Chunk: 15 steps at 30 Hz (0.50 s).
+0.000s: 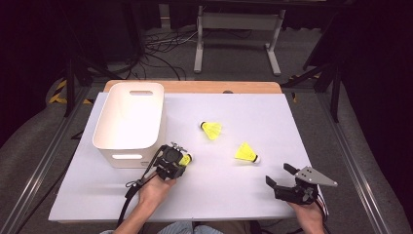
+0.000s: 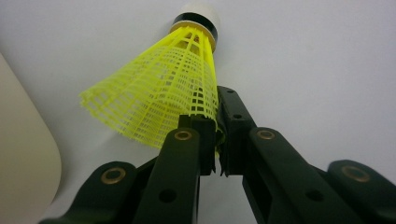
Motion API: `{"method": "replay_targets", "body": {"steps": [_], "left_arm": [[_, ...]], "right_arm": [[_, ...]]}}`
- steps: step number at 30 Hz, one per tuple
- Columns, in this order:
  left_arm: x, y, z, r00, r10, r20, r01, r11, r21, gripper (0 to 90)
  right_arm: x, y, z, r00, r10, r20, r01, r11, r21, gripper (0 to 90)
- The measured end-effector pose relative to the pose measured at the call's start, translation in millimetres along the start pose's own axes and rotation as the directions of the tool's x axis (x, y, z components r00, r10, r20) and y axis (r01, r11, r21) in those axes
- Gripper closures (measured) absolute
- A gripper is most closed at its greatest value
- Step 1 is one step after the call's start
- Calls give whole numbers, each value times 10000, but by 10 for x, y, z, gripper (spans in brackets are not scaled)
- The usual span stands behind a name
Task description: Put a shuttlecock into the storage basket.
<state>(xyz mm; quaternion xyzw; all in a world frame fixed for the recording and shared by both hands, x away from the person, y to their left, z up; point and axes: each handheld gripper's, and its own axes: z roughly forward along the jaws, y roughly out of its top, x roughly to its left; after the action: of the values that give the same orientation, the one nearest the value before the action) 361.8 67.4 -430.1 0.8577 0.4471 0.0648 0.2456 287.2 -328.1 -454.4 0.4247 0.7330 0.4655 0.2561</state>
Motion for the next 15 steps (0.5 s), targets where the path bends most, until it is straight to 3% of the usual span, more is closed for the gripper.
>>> {"method": "replay_targets", "body": {"steps": [15], "left_arm": [[7, -5, -59, 9998, 197, -98, -198, 9998, -36, 886]], "right_arm": [[10, 2, 2, 10000, -32, 3, 32, 10000, 21, 145]]}}
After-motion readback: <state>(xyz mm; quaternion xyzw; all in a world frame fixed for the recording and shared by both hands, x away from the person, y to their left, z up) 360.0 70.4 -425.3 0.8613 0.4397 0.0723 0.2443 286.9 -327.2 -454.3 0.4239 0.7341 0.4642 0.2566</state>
